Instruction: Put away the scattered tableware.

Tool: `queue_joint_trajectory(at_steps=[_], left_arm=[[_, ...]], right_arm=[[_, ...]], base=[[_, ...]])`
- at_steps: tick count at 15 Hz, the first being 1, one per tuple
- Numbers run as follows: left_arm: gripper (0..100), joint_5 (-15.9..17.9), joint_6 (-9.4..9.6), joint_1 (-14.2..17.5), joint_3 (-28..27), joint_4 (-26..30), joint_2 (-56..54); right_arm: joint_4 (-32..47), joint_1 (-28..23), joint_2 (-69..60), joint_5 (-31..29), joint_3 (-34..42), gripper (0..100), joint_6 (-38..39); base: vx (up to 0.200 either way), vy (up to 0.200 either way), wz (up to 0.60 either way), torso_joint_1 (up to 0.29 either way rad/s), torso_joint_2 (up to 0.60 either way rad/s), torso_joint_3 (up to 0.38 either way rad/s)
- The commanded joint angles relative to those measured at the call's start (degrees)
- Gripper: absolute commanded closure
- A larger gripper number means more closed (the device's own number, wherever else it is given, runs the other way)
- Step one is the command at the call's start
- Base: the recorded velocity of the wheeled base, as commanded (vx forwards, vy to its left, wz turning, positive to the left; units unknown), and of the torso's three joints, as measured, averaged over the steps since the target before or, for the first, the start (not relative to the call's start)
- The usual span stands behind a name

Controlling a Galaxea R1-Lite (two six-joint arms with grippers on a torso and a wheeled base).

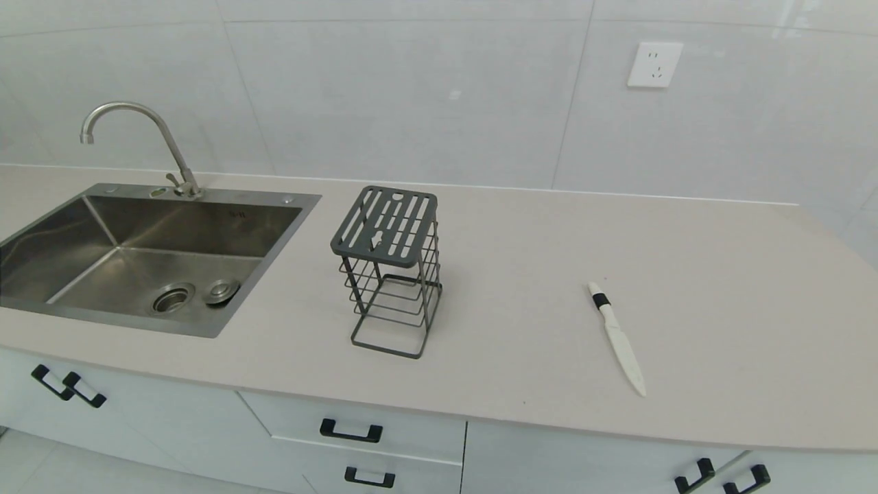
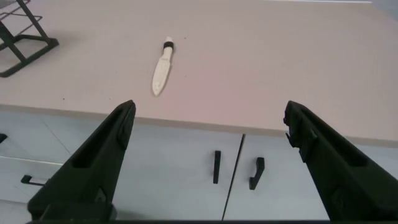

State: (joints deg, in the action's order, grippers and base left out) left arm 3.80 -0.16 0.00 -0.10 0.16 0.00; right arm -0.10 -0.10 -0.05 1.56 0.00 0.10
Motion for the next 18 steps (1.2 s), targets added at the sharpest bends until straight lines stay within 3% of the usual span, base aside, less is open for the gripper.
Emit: queue_joint_trajectory(at_steps=[1,4,7,18], left_arm=[[0,-0.02,-0.02,0.00,0.01,0.11,0.09],[0,-0.20,-0.19,0.00,0.01,0.11,0.09],[0,-0.11,-0.19,0.00,0.01,0.11,0.09],[0,-0.11,-0.19,0.00,0.01,0.11,0.09]], right_arm=[[0.01,0.01,0.05,0.02,0.00,0,-0.01],[0.01,0.10,0.05,0.02,0.00,0,0.08],[0.01,0.10,0.05,0.02,0.00,0,0.08],[0.01,0.01,0.05,0.02,0.00,0,-0.01]], base=[[0.200,0.000,0.00,0.207,-0.53,-0.207],[0.000,0.000,0.00,0.074,-0.08,-0.061],[0.000,0.000,-0.60,-0.001,-0.01,0.004],[0.000,0.000,0.00,0.010,0.00,0.011]])
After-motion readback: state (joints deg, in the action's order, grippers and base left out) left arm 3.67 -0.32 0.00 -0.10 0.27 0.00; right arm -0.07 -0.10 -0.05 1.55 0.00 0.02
